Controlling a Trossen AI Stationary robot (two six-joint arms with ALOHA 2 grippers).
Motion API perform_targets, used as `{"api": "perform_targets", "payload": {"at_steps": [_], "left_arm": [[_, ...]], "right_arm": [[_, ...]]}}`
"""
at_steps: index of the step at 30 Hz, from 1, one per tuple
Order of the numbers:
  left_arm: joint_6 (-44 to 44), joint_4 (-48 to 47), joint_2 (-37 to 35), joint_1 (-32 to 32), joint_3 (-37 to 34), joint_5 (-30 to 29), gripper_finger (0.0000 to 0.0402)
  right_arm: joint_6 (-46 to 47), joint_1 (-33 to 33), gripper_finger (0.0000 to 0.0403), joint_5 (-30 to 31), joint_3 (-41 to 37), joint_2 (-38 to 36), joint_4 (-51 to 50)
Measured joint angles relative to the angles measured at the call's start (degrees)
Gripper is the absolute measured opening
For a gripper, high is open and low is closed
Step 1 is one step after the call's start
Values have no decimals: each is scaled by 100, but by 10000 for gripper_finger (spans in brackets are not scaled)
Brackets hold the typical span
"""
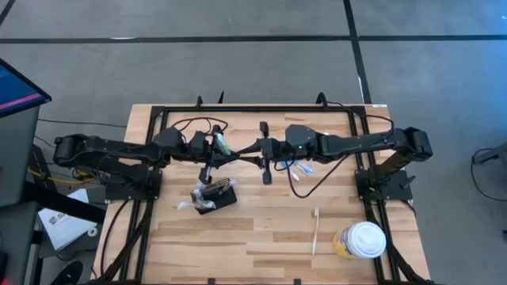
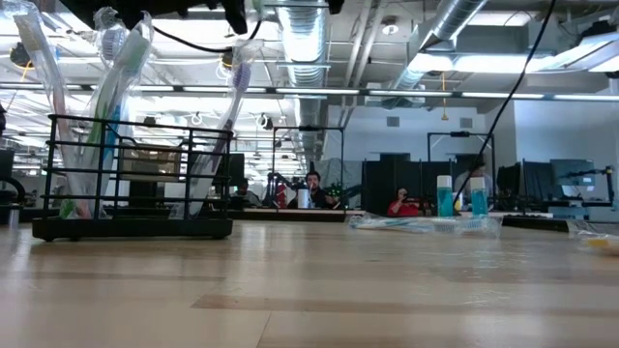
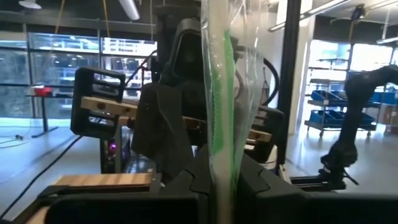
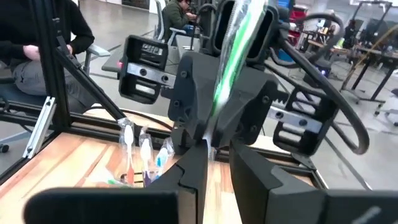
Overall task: Pick & Place toothbrushing station
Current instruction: Put the green toothbrush into the bottom right section of the mesh organizer
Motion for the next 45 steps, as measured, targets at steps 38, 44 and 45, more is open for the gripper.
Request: {"api": "perform_targets", "payload": {"at_steps": [38,44,45], "left_arm": [[26,-75,-104,-27,-415,-88,10],[26,-75,-106,-27,-413,-88,24],[26,-75,-106,-27,-411,-88,21]], "right_arm": [[503,-156,164,-12,901,505,302],[504,-122,206,-28,1202,816,231],[504,-125,210,-26,1248,864,175]]}}
